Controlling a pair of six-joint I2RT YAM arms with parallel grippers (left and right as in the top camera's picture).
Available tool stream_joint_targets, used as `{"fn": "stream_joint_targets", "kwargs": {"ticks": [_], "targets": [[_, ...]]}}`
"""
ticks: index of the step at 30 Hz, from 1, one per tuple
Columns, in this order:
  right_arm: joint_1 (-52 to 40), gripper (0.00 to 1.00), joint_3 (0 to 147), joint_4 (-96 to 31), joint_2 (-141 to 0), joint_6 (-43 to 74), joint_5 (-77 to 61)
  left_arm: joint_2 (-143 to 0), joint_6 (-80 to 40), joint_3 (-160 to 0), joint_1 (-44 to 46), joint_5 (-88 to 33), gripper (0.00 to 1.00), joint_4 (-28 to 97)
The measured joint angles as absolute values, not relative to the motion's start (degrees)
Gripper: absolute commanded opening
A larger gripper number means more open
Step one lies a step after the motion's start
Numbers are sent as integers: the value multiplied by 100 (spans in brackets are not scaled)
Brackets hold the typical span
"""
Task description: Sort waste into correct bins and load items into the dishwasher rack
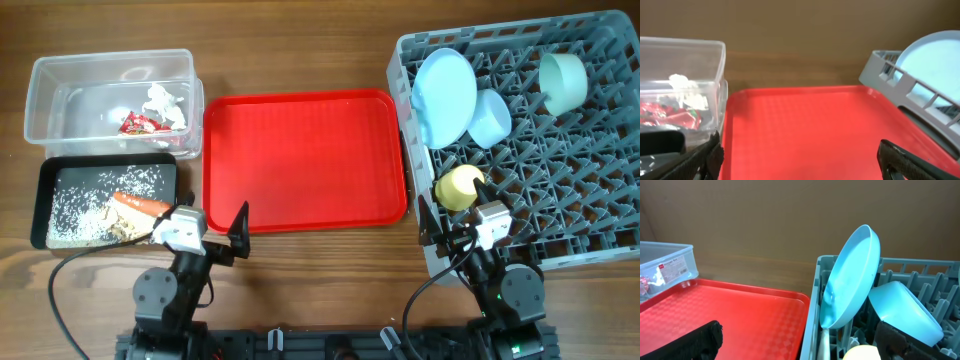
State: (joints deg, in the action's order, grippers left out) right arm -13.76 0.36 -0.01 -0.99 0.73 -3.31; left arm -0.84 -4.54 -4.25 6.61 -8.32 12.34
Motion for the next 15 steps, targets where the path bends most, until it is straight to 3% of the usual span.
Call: {"fn": "stream_joint_targets", "kwargs": {"ticks": [15], "targets": [[-1376,100,36,-1,-99,73,-331,-78,-454,-408,661,-851,100,1153]]}}
